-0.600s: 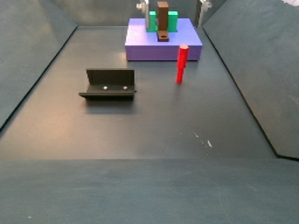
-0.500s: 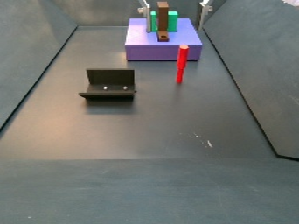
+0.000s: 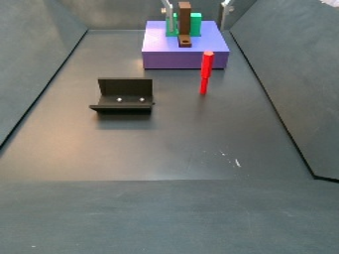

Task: Pick up the red object. Move up. Move to above the board. Insert the red object.
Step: Pick up the red object.

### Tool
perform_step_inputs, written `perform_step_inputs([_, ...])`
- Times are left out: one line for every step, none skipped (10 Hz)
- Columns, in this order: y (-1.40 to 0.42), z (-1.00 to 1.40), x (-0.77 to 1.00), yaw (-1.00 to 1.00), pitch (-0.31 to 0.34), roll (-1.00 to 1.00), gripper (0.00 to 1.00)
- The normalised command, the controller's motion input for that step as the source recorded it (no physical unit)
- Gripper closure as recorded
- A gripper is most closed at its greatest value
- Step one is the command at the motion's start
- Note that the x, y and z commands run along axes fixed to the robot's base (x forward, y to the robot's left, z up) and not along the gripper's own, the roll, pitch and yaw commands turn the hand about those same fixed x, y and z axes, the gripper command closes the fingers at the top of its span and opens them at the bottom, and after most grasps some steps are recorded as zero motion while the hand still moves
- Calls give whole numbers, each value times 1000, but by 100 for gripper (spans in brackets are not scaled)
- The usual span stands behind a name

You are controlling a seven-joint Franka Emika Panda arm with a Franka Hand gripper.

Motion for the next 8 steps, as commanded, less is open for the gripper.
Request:
perform_step_inputs([-434,-723,-274,0,-204,0,0])
perform_step_inputs([-146,-514,-277,0,-171,-29,0])
perform_step_inputs([0,-237,-74,0,-41,0,0])
perform_step_inputs([9,-271,-300,-57,0,23,0])
perform_step_inputs([0,-231,-223,-111,0,0,0])
perform_step_inputs([0,-386,0,-97,-10,-37,0])
perform_step_inputs([0,-451,-11,-63,0,-19,0])
perform_step_inputs([0,-240,0,0,43,1,0])
